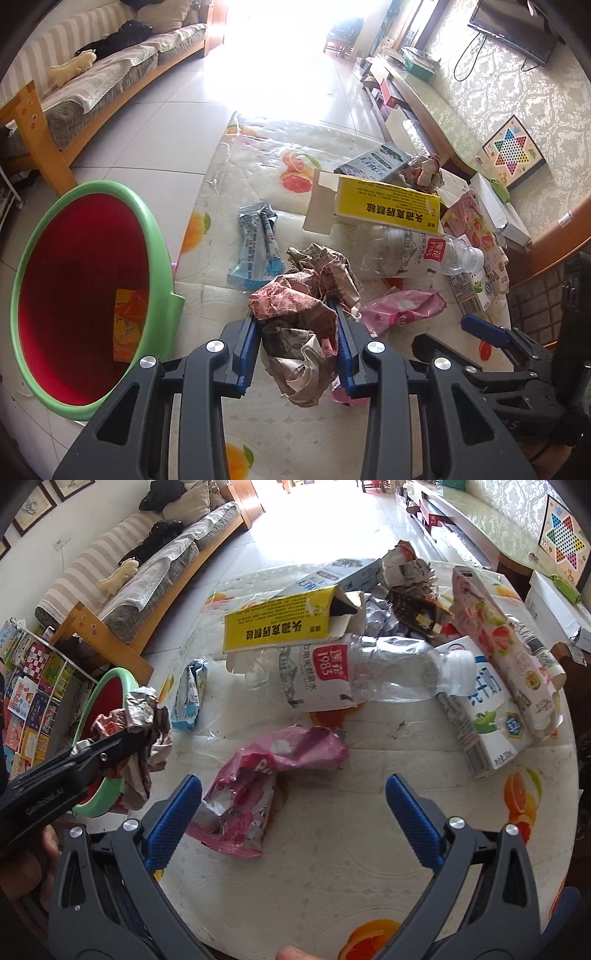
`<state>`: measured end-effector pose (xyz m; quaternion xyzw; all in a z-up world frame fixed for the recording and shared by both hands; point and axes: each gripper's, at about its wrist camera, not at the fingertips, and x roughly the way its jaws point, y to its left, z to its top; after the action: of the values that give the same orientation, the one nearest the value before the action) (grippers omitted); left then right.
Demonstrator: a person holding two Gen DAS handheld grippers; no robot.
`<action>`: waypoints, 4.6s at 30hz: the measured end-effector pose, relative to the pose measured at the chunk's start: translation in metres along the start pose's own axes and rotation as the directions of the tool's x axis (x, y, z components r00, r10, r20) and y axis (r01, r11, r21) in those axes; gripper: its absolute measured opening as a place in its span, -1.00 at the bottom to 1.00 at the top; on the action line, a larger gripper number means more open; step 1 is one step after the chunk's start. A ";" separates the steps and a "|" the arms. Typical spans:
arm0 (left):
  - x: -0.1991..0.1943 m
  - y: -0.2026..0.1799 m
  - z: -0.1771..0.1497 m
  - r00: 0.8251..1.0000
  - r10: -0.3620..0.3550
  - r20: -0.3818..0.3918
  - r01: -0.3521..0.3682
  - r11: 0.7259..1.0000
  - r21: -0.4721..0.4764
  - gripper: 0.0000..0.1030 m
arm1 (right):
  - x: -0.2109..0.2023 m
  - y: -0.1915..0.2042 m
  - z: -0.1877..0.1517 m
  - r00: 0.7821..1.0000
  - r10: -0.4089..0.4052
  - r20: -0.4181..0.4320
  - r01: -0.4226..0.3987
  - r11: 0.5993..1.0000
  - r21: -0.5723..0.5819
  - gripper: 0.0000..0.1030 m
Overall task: Collect trash
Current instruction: 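Lift the wrapper with the left gripper while the right grasps the pink snack bag, then carry the wrapper and pink bag over the red bin with both grippers, then open both grippers to drop the wrapper and pink bag into the bin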
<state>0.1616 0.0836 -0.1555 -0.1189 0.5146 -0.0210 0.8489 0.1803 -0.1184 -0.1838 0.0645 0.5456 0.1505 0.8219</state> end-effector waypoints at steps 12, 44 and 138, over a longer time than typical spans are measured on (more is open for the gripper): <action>-0.021 0.036 -0.009 1.000 0.012 0.026 -0.011 0.999 -0.032 -0.35 | 0.056 0.027 -0.005 0.997 -0.006 -0.078 0.008 1.000 0.023 0.67; -0.083 0.037 -0.016 0.987 0.013 0.163 -0.010 1.000 -0.018 -0.35 | -0.062 0.079 -0.007 0.990 -0.031 0.140 0.063 0.972 -0.226 -0.47; -0.137 0.144 -0.004 0.951 0.157 0.266 -0.099 0.970 -0.221 0.84 | -0.076 0.189 0.027 0.975 0.086 0.203 0.000 0.920 -0.393 0.91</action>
<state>0.0810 0.2444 -0.0700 -0.1739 0.3948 0.1047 0.8961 0.1443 0.0379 -0.0558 -0.0724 0.4106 0.2664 0.8690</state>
